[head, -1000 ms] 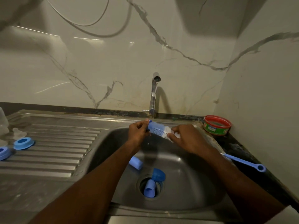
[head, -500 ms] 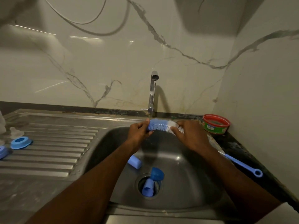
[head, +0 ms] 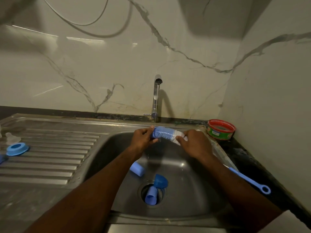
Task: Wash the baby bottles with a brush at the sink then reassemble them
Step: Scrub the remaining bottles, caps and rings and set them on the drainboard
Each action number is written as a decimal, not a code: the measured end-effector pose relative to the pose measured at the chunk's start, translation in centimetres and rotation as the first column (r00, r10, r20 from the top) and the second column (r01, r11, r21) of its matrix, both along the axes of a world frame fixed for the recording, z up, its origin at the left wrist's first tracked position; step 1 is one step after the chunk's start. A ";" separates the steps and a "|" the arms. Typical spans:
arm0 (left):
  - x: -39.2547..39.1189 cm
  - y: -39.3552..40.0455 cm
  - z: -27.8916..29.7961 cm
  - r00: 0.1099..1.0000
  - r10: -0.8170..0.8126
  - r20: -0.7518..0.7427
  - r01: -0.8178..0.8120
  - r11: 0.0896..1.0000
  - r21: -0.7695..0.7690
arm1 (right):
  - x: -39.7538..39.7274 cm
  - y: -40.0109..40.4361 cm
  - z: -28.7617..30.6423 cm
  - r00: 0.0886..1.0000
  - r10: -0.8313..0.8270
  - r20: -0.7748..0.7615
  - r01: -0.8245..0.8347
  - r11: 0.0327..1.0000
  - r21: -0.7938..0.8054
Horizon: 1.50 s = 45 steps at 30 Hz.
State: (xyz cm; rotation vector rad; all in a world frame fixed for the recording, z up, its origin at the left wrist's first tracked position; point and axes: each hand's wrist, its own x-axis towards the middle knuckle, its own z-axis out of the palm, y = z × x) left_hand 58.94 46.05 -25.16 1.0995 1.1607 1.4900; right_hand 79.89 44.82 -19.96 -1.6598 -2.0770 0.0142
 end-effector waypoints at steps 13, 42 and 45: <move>-0.2 -0.2 -0.5 0.949 0.120 -0.292 -0.083 0.987 0.135 | -2.4 -1.7 -0.2 0.999 -0.006 0.047 0.004 0.999 0.039; -0.5 -0.3 0.3 0.667 0.397 -0.630 -0.181 0.907 0.379 | 0.1 -0.5 -0.4 0.981 -0.140 0.133 0.141 0.990 -0.003; -0.9 -0.4 -0.8 0.443 0.120 -0.889 -0.034 0.993 0.117 | -0.7 -1.6 -0.6 0.974 -0.055 0.220 0.073 0.995 -0.074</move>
